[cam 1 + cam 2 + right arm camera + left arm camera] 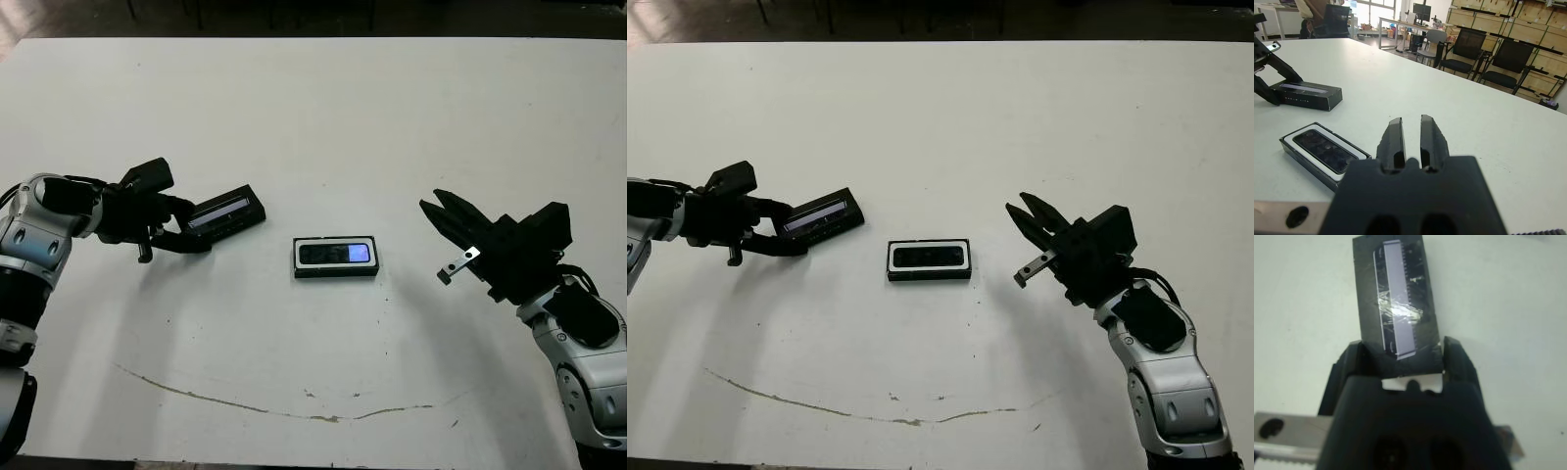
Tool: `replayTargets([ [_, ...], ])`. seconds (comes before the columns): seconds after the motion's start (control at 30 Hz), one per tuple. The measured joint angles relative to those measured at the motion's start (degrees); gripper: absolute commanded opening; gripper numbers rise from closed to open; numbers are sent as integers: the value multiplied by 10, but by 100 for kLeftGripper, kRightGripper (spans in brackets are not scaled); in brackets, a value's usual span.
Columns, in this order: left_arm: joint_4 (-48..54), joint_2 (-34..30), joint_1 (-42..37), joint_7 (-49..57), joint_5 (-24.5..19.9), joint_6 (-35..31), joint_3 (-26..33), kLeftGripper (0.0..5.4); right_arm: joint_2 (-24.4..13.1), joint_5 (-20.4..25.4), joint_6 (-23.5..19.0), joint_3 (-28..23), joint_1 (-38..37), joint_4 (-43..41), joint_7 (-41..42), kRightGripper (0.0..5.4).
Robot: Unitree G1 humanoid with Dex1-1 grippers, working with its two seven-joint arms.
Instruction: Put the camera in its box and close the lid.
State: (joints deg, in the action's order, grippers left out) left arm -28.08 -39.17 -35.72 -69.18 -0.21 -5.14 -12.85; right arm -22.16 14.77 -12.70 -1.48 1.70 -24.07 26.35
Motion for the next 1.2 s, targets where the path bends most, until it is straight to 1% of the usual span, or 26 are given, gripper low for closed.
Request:
replayTargets([
  [0.1, 14, 1, 14, 2, -23, -17, 21, 168, 0, 0, 0, 1, 0, 0, 0, 0],
  [0.23, 71, 17, 27, 9, -92, -82, 65, 156, 0, 0, 0, 2, 0, -1, -1, 0],
  [0.3, 114, 29, 37, 28, -117, -107, 82, 156, 0, 0, 1, 2, 1, 0, 0, 0],
  [0.37, 155, 42, 47, 48, -132, -136, 85, 156, 1, 0, 6, 2, 3, 2, 1, 0],
  [0.47, 187, 61, 51, 55, -150, -147, 81, 156, 1, 1, 12, 2, 5, 5, 4, 0],
  [0.63, 228, 67, 49, 51, -152, -165, 46, 156, 1, 3, 13, 1, 5, 7, 4, 0],
  [0.77, 227, 67, 34, 28, -153, -186, 21, 156, 1, 7, 14, -1, 4, 7, 4, 0],
  [0.97, 217, 68, 20, 9, -139, -174, -8, 156, 1, 8, 19, -4, 3, 8, 4, 0],
  [1.2, 184, 68, 19, -4, -127, -162, -23, 156, 2, 12, 19, -7, -1, 7, 4, 0],
])
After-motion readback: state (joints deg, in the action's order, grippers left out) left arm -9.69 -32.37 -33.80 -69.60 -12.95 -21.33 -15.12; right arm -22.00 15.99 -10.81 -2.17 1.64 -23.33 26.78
